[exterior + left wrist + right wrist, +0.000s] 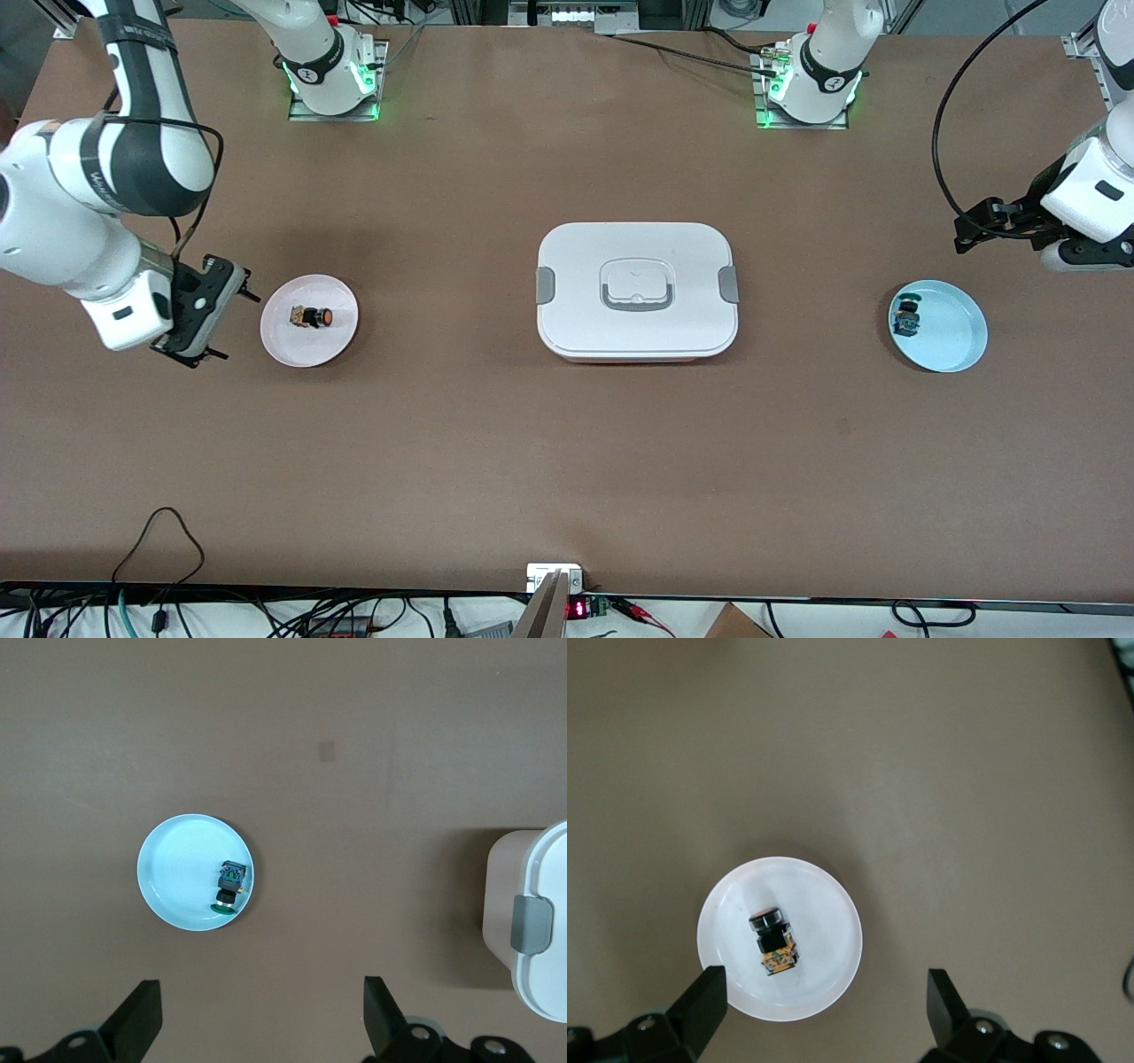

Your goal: Transfer orange switch to right arm and place

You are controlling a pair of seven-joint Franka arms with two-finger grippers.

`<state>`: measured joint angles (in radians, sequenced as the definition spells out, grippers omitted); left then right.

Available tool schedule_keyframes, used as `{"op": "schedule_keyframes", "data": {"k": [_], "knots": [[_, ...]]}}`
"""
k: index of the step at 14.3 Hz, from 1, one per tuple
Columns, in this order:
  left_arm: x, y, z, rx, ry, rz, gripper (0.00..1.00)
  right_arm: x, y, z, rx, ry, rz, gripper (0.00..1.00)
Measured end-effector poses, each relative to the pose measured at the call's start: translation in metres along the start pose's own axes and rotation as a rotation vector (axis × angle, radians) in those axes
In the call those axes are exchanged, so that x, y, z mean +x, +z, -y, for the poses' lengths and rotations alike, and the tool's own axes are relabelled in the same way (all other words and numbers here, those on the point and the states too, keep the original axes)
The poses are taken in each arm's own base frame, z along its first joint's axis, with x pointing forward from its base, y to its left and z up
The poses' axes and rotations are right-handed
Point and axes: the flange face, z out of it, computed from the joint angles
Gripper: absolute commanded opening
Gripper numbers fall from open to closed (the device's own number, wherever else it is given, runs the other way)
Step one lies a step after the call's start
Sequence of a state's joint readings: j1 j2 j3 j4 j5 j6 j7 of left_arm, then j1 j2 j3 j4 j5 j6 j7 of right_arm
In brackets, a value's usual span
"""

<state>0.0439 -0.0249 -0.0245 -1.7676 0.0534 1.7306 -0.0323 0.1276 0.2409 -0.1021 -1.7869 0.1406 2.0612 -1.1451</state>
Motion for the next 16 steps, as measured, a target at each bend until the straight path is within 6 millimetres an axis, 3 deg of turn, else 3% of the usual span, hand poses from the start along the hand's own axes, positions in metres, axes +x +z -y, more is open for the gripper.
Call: {"op": "schedule_keyframes", "data": {"k": [6, 10, 13, 16], "knots": [[0.016, -0.009, -0.001, -0.002, 0.000, -0.024, 1.00, -0.005, -0.025, 0.008, 0.038, 0.531, 0.021, 1.00], [0.019, -0.009, -0.003, -0.002, 0.003, -0.025, 1.00, 0.004, -0.042, 0.032, 0.113, 0.891, 0.114, 1.00], [0.020, -0.010, -0.004, -0.002, 0.004, -0.025, 1.00, 0.022, -0.073, 0.049, 0.093, 0.989, 0.177, 1.00], [0.019, -0.010, -0.004, -0.002, 0.004, -0.015, 1.00, 0.018, -0.095, 0.042, 0.016, 1.001, 0.190, 1.00]]}}
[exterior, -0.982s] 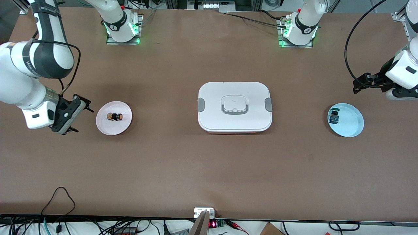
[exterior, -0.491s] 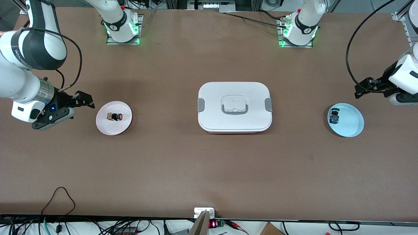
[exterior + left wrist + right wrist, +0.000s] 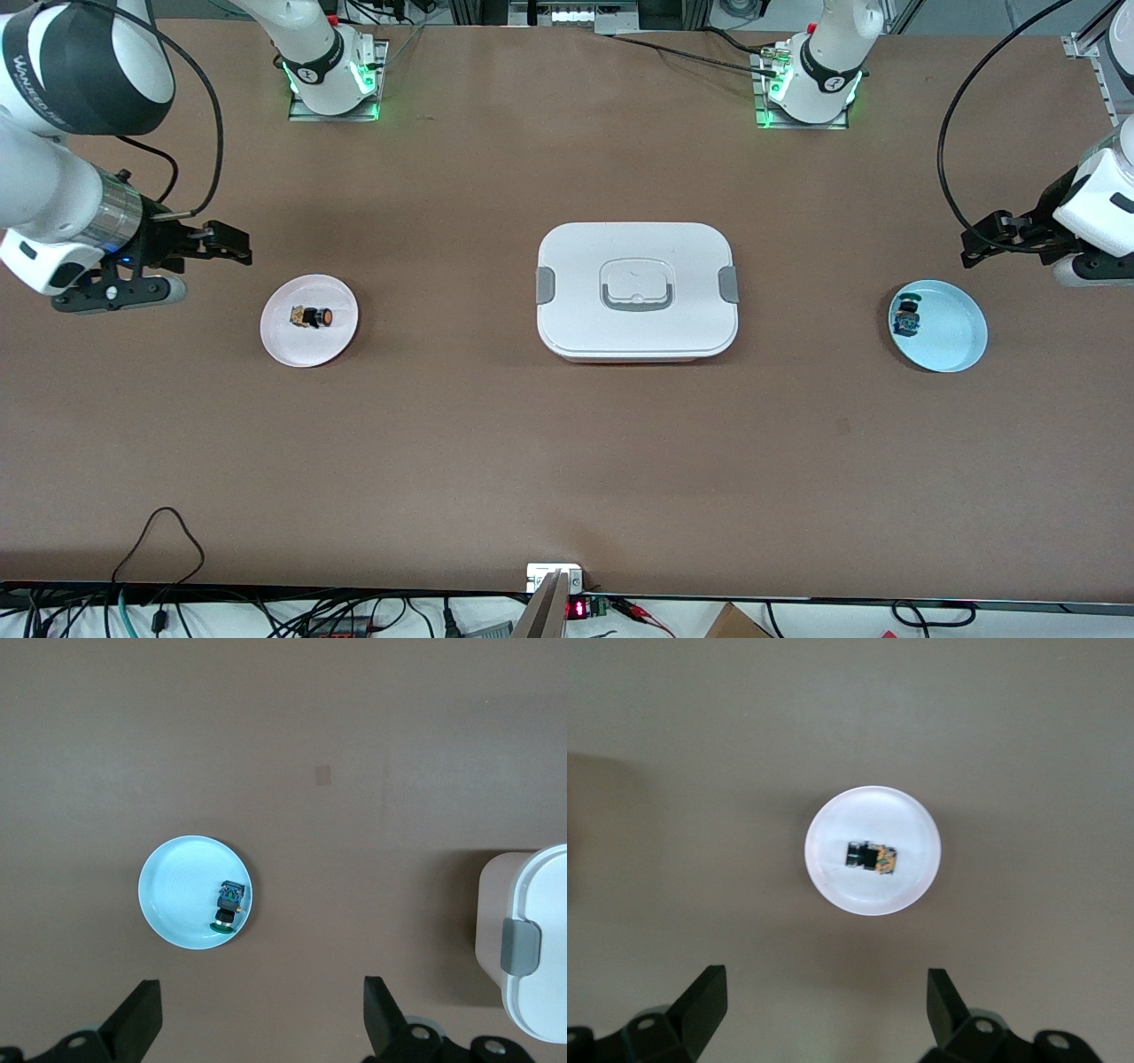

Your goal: Transfer orange switch to right arm and place

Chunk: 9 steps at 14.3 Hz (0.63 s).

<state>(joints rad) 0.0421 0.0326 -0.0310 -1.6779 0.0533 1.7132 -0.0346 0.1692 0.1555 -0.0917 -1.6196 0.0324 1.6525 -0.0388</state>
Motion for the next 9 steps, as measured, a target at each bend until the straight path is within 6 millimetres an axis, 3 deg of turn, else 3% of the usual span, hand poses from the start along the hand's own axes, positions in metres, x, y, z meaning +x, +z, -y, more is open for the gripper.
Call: {"op": "schedule_keyframes", "data": {"k": [3, 7, 9], "knots": [[-0.001, -0.002, -0.002, 0.000, 0.004, 0.003, 1.00, 0.000, -0.021, -0.029, -0.031, 0.062, -0.037, 1.00], [-0.001, -0.004, -0.005, 0.000, 0.008, 0.002, 1.00, -0.011, -0.059, -0.083, -0.026, 0.173, -0.063, 1.00], [-0.001, -0.004, -0.005, 0.000, 0.009, 0.001, 1.00, -0.015, -0.068, -0.103, -0.028, 0.204, -0.078, 1.00]]}}
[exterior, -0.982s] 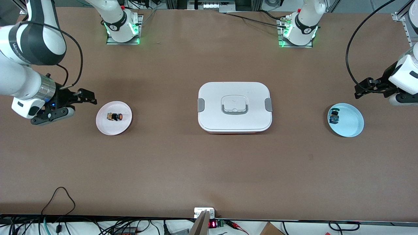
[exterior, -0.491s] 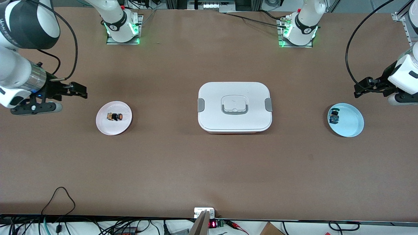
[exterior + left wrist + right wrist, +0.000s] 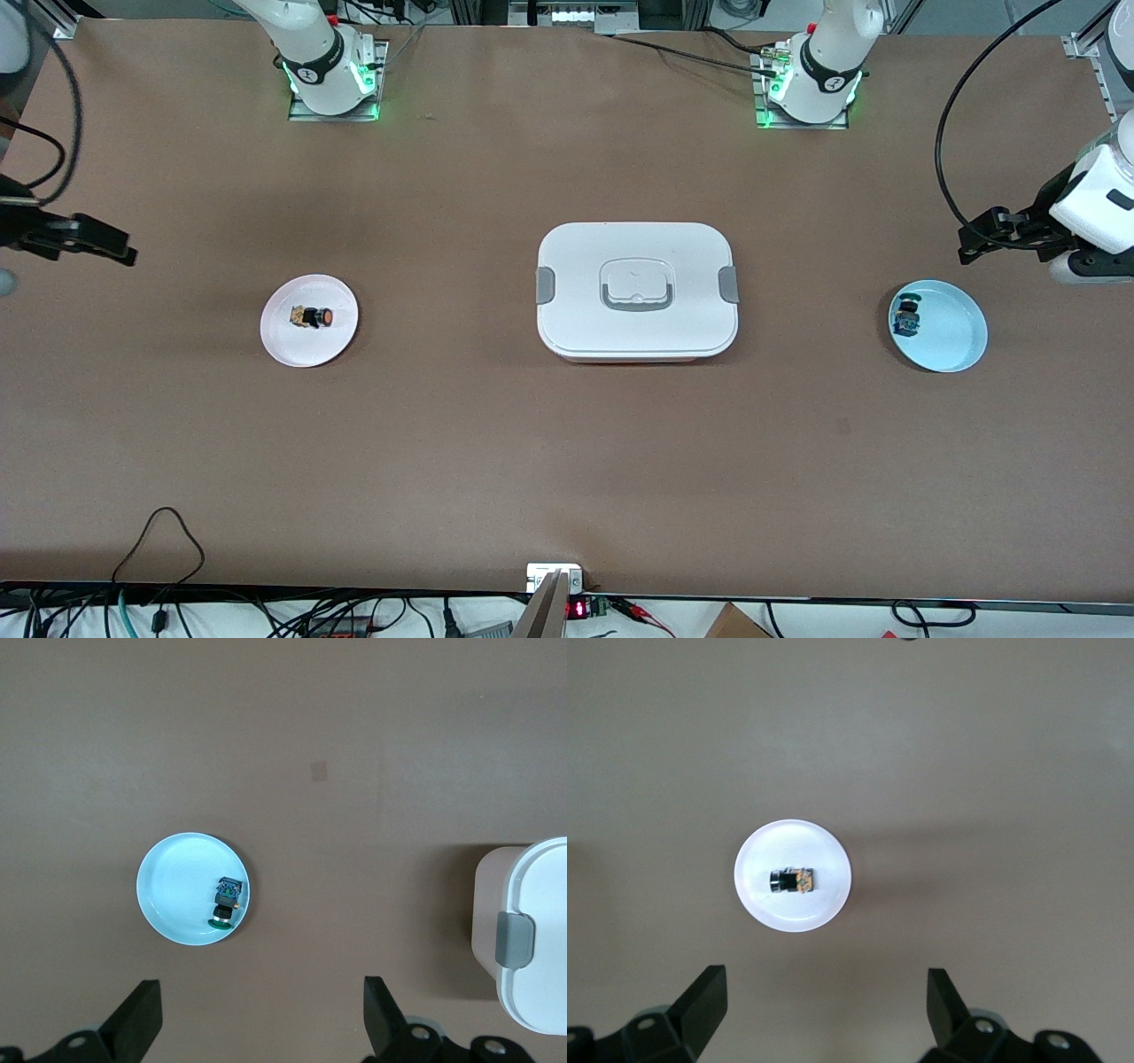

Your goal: Transfer orange switch to right arm and place

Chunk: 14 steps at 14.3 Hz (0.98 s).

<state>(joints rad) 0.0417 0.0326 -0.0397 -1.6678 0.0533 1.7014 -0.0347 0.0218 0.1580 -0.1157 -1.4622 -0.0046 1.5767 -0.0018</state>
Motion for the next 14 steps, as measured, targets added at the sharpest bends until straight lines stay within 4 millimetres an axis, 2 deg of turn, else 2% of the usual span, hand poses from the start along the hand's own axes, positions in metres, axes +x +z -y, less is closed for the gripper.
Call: {"op": "schedule_keyframes", "data": {"k": [8, 14], "knots": [[-0.001, 0.001, 0.000, 0.000, 0.000, 0.011, 1.00, -0.008, 0.028, -0.006, -0.003, 0.009, 0.025, 1.00], [-0.002, 0.001, 0.000, 0.001, 0.000, 0.016, 1.00, -0.012, 0.022, -0.002, 0.001, 0.001, 0.006, 1.00]]}}
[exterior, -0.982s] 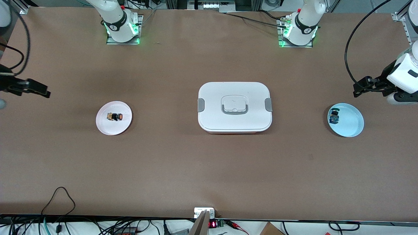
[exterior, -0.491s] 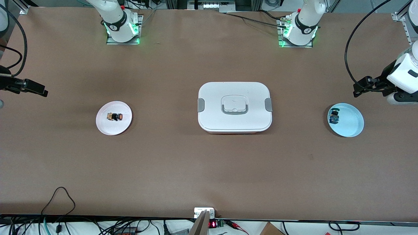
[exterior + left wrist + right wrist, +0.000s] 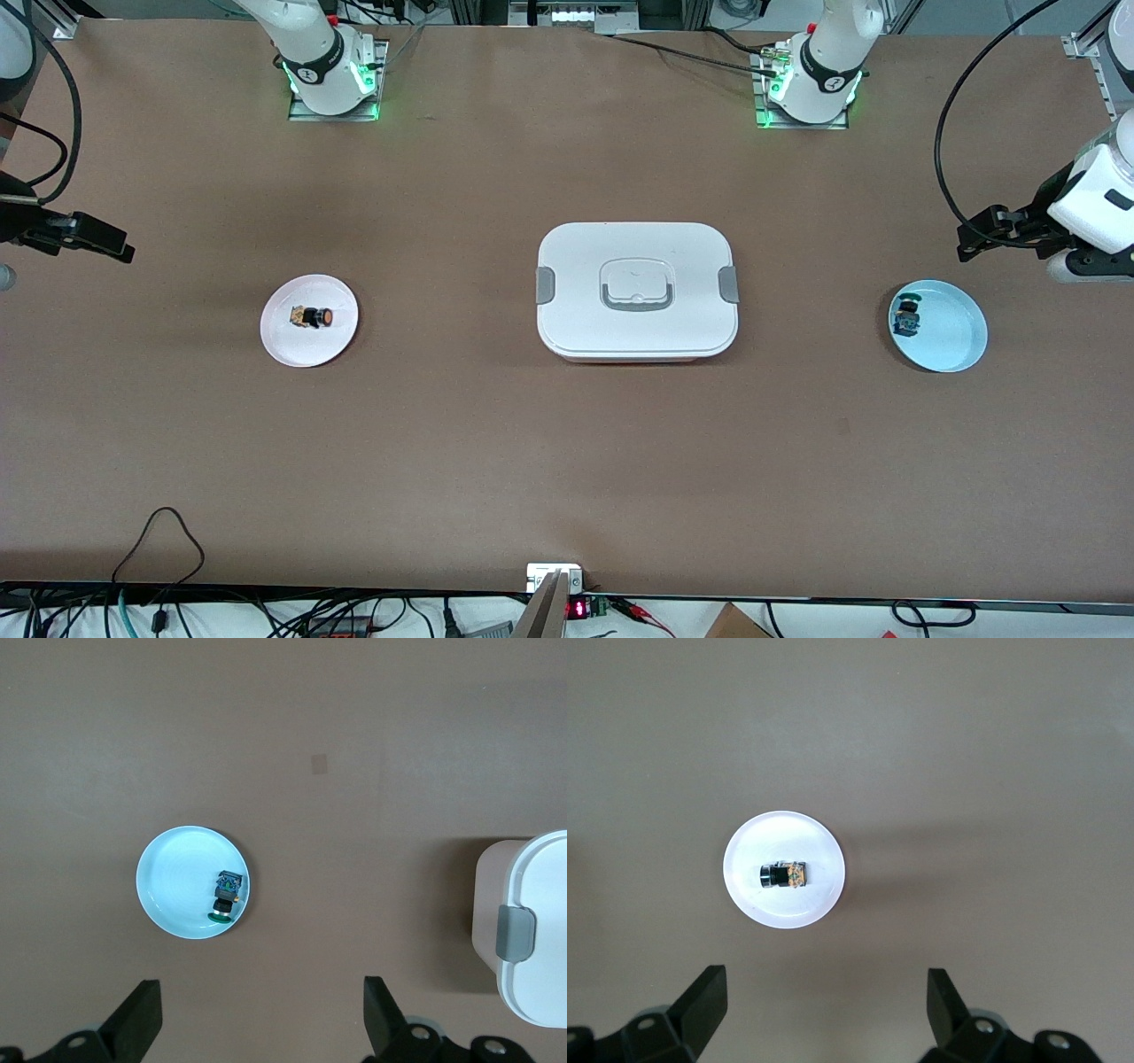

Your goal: Transfer orange switch to right arm and place

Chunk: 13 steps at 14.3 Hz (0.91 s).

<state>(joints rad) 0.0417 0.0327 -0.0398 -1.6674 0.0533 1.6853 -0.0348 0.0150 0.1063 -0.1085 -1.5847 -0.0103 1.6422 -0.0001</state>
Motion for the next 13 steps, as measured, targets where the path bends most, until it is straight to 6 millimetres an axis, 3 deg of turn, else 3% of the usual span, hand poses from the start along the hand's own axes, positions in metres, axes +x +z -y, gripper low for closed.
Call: {"op": "schedule_keyframes", "data": {"k": [6, 13], "knots": [[0.000, 0.000, 0.000, 0.000, 0.000, 0.003, 1.00, -0.003, -0.012, 0.006, 0.002, -0.012, -0.022, 1.00], [-0.002, 0.001, 0.000, 0.001, 0.000, 0.015, 1.00, -0.008, -0.011, 0.006, 0.002, -0.020, 0.011, 1.00]]}}
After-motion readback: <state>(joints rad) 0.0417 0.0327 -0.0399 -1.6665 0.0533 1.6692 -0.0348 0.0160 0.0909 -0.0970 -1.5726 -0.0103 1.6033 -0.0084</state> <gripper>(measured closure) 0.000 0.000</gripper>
